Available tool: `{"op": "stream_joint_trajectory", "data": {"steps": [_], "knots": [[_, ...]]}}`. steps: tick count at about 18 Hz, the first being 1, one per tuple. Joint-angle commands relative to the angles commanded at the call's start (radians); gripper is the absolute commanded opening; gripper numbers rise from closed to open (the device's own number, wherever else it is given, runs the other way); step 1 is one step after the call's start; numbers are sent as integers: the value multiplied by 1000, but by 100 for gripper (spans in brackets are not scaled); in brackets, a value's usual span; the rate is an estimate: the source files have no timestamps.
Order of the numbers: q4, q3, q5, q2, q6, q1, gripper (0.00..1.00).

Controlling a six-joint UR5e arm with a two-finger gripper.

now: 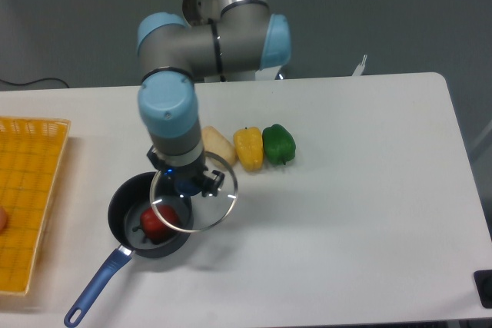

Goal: Close the pot lid
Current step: 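Carry the glass lid over the dark blue saucepan, then lower the glass lid onto the saucepan rim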

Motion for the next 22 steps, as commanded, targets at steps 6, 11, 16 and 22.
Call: {"op": "stream_joint_trajectory", "data": {"steps": [6,11,16,22], "knots": [[3,8,-6,-3,-18,-32,52],[54,9,-8,-22,-48,-63,52],[72,9,-11,-34,-58,-81,52],[72,8,-21,-38,-72,-92,52]]}}
